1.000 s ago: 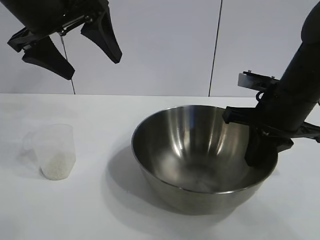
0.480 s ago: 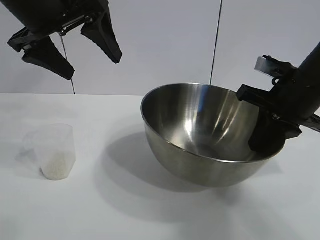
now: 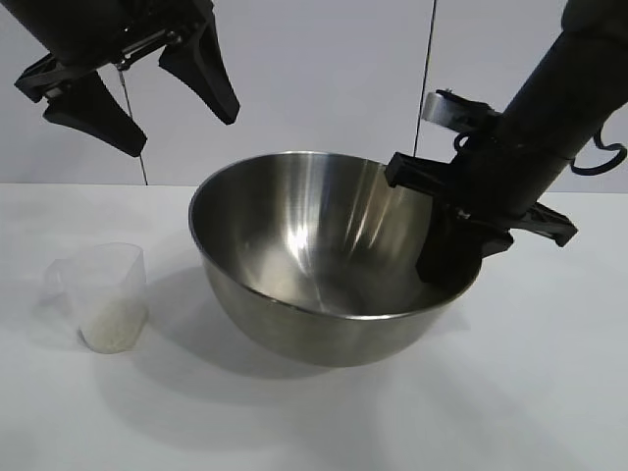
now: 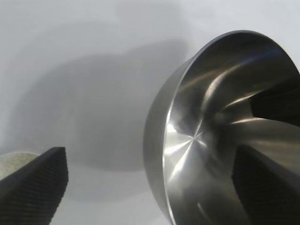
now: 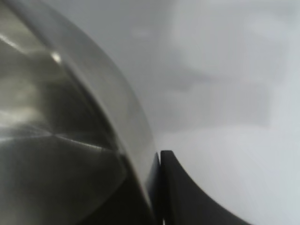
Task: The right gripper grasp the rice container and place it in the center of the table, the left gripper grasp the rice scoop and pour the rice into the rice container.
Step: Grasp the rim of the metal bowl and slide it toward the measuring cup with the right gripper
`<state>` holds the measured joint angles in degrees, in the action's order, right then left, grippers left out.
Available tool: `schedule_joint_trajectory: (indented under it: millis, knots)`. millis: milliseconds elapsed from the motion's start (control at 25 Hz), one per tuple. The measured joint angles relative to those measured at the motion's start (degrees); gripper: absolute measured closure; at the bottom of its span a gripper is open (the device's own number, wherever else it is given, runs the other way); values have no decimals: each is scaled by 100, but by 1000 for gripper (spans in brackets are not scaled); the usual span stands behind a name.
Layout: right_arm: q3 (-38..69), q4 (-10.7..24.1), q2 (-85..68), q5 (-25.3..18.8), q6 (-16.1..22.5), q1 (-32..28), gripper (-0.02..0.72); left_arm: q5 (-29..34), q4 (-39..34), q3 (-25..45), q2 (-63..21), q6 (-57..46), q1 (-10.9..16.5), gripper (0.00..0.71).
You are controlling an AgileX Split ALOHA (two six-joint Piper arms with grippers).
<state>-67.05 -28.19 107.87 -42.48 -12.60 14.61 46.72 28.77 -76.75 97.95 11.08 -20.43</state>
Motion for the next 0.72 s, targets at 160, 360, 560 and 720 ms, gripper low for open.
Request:
schedule_joint_trajectory:
  millis: [160,360,560,720]
  knots:
    - [-156,45,303,18,58,188,694,0,0,0,0,0,0,24]
    - [-339,171,515,36,256,241,694,0,0,0,0,0,0,24]
    - [-385,274,644,36,314,241,694,0,0,0,0,0,0,24]
    - [-396,358,644,41,319,241,672,0,0,0,0,0,0,24]
